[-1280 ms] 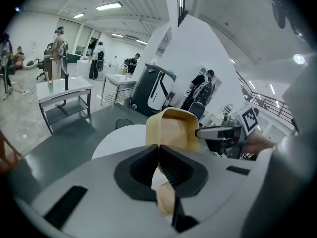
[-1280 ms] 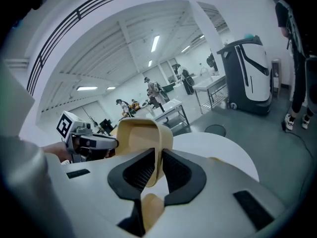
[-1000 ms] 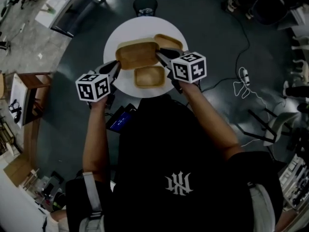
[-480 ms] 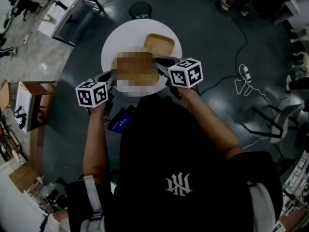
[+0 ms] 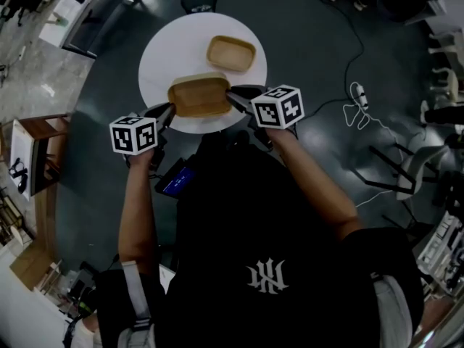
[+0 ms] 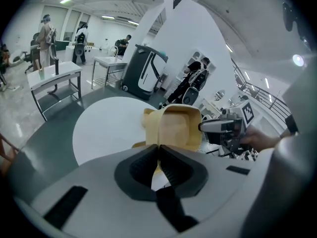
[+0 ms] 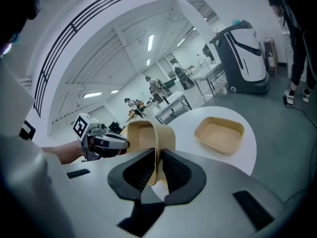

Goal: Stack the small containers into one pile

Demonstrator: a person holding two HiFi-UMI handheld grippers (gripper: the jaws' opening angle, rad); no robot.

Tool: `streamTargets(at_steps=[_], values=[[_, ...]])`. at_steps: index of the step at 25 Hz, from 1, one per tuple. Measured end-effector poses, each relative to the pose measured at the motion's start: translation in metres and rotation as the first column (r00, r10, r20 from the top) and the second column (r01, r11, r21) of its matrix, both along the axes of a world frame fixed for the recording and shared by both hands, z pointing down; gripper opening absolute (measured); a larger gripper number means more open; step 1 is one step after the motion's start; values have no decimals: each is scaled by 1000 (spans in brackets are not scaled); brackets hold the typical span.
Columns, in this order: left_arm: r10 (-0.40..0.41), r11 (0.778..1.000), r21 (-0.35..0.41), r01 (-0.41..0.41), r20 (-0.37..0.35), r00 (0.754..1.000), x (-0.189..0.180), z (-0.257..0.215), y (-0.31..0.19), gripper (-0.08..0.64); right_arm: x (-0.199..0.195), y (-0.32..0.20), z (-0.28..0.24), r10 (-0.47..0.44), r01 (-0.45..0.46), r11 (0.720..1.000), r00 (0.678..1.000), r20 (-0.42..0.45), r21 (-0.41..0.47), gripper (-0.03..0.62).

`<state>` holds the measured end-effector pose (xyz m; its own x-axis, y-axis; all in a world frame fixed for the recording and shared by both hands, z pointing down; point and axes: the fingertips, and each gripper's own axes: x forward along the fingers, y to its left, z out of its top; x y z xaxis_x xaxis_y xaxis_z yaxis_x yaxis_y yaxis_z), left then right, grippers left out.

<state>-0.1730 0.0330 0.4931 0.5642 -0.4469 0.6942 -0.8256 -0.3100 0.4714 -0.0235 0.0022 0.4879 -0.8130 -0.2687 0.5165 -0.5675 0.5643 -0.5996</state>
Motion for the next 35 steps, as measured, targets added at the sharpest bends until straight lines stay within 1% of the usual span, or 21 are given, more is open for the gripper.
streamTargets(at_steps=[5, 12, 16, 20, 23, 27, 30, 35], values=[[37, 997, -73, -39, -32, 999, -11, 29, -17, 20, -10, -10, 29, 6, -8, 997, 1000, -26, -81, 72], [61, 987, -141, -71, -76, 995, -1, 47, -2, 20, 0, 6, 47, 2, -10, 987, 999, -51, -162, 72], [62, 981, -181, -76, -81, 995, -5, 65, -1, 20, -4, 6, 63, -3, -13, 979, 997, -79, -202, 72], [64, 970, -227, -86, -103, 993, -5, 81, -3, 20, -5, -1, 77, 0, -26, 971, 994, -106, -239, 72], [65, 961, -263, -88, -94, 993, -8, 91, -2, 20, -5, -1, 84, 1, -34, 963, 993, -121, -269, 72], [67, 951, -292, -103, -130, 989, -2, 94, 0, 20, -1, 2, 90, 7, -46, 952, 992, -130, -304, 72], [72, 941, -315, -125, -173, 982, 9, 91, 5, 20, 3, 3, 92, 19, -61, 942, 991, -129, -330, 72], [62, 928, -350, -126, -190, 980, 11, 94, 13, 21, 4, 8, 97, 20, -66, 919, 992, -122, -388, 72]])
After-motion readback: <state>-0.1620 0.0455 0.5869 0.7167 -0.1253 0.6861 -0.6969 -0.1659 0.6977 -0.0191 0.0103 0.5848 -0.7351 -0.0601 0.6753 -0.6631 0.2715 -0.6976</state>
